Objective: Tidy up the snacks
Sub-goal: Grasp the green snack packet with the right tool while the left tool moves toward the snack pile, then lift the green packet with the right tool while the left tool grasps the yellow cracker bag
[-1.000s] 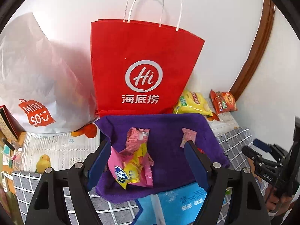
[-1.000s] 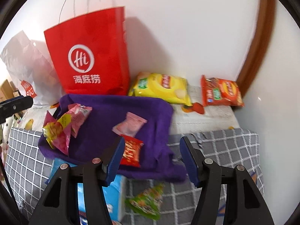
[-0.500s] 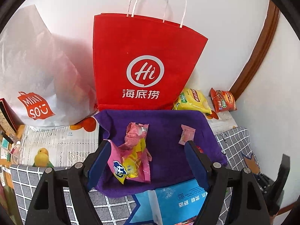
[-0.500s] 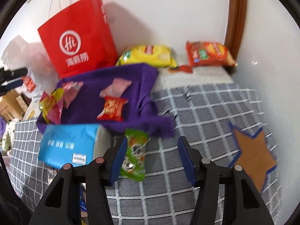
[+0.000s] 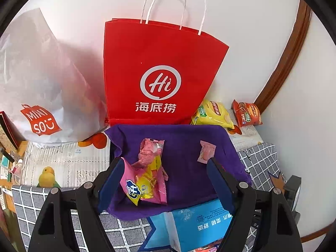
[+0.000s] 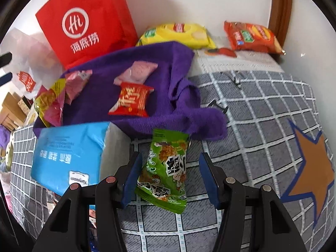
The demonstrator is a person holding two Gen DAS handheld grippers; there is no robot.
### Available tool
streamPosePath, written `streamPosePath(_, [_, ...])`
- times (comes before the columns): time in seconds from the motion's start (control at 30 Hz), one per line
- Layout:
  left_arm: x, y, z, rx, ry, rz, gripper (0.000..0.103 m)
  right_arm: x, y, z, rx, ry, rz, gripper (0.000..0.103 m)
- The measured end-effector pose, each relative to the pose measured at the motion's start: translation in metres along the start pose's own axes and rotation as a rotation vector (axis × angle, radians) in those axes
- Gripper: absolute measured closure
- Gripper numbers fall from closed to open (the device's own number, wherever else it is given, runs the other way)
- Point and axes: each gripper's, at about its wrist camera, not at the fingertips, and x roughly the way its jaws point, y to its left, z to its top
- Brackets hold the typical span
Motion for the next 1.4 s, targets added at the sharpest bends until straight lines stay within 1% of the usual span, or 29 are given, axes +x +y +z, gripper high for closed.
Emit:
streamPosePath(0.1, [-0.004,-0.004,-0.001,0.007,-0.006,-0.002,0.024,0.004,0.001,-0.002,-0.011,0.013,0.004,0.047])
streamPosePath(0.13, [-0.005,-0.007,-0.002,0.011,-0.007,-0.001,0.024,0.006,0.002,-0.002,-0.013,0.018,0.010,0.048])
streamPosePath(0.17, [-0.006,-0.009,-0.002,0.016,-0.008,-0.001,0.024,0.008,0.002,-0.003,-0.018,0.033,0.018,0.052])
streamPosePath(0.2, [-0.007,-0.011,-0.003,0.021,-0.009,0.000,0.024,0.009,0.002,-0.003,-0.020,0.040,0.027,0.058])
streamPosePath(0.23, [-0.009,-0.014,-0.004,0.029,-0.010,0.003,0.024,0.009,0.000,-0.005,-0.018,0.039,0.044,0.059])
streamPosePath(0.27, [-0.010,-0.019,-0.005,0.043,-0.009,0.009,0.024,0.007,0.000,-0.005,-0.018,0.031,0.046,0.061])
streamPosePath(0.3, [-0.011,-0.022,-0.005,0.052,-0.008,0.014,0.024,0.004,-0.001,-0.006,-0.021,0.020,0.037,0.064])
streamPosePath(0.33, [-0.011,-0.025,-0.006,0.058,-0.007,0.017,0.024,-0.002,-0.002,-0.008,-0.027,0.005,0.021,0.065])
streamPosePath(0.5, [-0.013,-0.041,-0.024,0.089,0.041,0.008,0.024,-0.035,-0.013,-0.020,-0.033,-0.064,0.005,0.065])
streamPosePath(0.6, [-0.017,-0.048,-0.041,0.098,0.070,0.004,0.024,-0.055,-0.020,-0.029,-0.030,-0.101,-0.014,0.065])
streamPosePath(0.73, [-0.023,-0.056,-0.070,0.117,0.113,-0.010,0.024,-0.077,-0.028,-0.044,-0.017,-0.134,-0.006,0.065])
streamPosePath(0.83, [-0.028,-0.063,-0.100,0.124,0.151,-0.036,0.024,-0.090,-0.031,-0.055,-0.010,-0.153,0.007,0.065])
streamPosePath(0.97, [-0.032,-0.072,-0.138,0.116,0.196,-0.084,0.024,-0.102,-0.034,-0.068,-0.011,-0.169,-0.008,0.065])
streamPosePath(1.03, [-0.032,-0.076,-0.153,0.116,0.203,-0.085,0.024,-0.104,-0.036,-0.074,-0.004,-0.170,-0.006,0.065])
streamPosePath(1.07, [-0.032,-0.079,-0.163,0.120,0.219,-0.085,0.024,-0.106,-0.038,-0.078,0.003,-0.170,-0.004,0.065])
streamPosePath(1.13, [-0.031,-0.081,-0.177,0.108,0.237,-0.091,0.024,-0.109,-0.041,-0.083,0.011,-0.168,0.001,0.065])
streamPosePath(1.27, [-0.030,-0.086,-0.199,0.068,0.266,-0.139,0.024,-0.116,-0.047,-0.095,0.014,-0.172,0.017,0.065])
streamPosePath(1.33, [-0.030,-0.091,-0.206,0.064,0.261,-0.155,0.024,-0.118,-0.049,-0.099,0.014,-0.172,0.023,0.065])
streamPosePath(1.4, [-0.029,-0.098,-0.212,0.070,0.256,-0.148,0.022,-0.119,-0.051,-0.104,0.008,-0.169,0.028,0.065])
